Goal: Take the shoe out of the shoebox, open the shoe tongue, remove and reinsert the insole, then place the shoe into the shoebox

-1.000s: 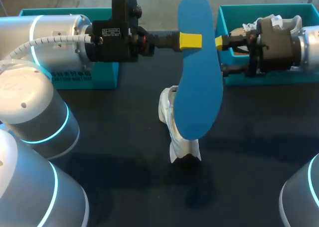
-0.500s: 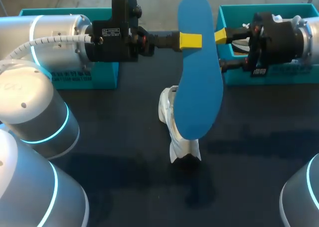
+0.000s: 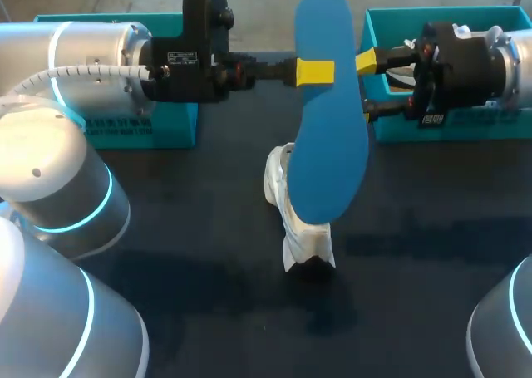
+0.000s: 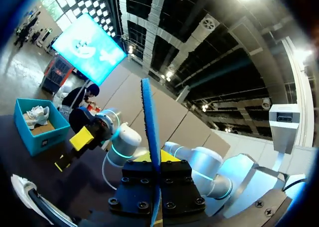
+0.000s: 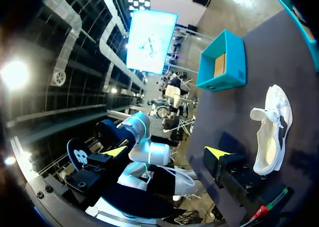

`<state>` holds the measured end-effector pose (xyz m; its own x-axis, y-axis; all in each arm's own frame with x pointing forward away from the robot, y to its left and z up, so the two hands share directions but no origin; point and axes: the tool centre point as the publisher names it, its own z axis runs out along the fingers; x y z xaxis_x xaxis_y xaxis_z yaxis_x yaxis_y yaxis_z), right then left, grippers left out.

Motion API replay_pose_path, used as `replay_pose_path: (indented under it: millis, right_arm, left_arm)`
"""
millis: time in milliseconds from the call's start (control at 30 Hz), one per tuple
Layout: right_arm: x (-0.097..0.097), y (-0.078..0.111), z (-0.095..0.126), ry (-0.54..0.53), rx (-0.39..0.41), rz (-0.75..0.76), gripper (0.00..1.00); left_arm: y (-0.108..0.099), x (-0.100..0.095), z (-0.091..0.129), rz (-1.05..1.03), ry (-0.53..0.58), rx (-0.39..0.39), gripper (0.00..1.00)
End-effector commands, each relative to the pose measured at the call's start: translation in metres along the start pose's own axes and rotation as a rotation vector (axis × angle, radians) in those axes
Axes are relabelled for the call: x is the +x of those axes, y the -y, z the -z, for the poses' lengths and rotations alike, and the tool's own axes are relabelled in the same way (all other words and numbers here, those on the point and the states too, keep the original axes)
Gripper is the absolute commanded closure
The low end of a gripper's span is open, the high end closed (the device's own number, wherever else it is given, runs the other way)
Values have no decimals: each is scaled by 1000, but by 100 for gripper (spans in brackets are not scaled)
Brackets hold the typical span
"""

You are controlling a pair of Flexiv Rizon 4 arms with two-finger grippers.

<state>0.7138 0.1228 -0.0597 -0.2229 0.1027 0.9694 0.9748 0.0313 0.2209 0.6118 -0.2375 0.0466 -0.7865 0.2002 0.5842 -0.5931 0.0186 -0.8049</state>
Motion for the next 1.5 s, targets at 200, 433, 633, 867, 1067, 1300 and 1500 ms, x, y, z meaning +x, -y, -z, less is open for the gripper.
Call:
replay_pose_path:
  millis: [200, 433, 633, 867, 1067, 1300, 1500]
  right_arm:
    - [0, 0, -1, 1, -1, -1, 0]
    - [0, 0, -1, 1, -1, -1, 0]
    - [0, 0, -1, 1, -1, -1, 0]
    - [0, 0, -1, 1, -1, -1, 0]
    - [0, 0, -1, 1, -1, -1, 0]
    - [0, 0, -1, 1, -1, -1, 0]
    - [0, 0, -1, 1, -1, -1, 0]
  left_arm:
    - [0, -10, 42, -400, 48, -95, 100]
    - [-5, -18, 55, -685, 87, -143, 100]
    - [-5, -34, 63, -997, 79, -176, 100]
    - [3, -41, 63, -1168, 59, -166, 100]
    - [3, -41, 63, -1168, 59, -166, 100]
    - [-1, -43, 66, -1282, 6, -161, 100]
    - [-7, -45, 76, -1445, -94, -149, 100]
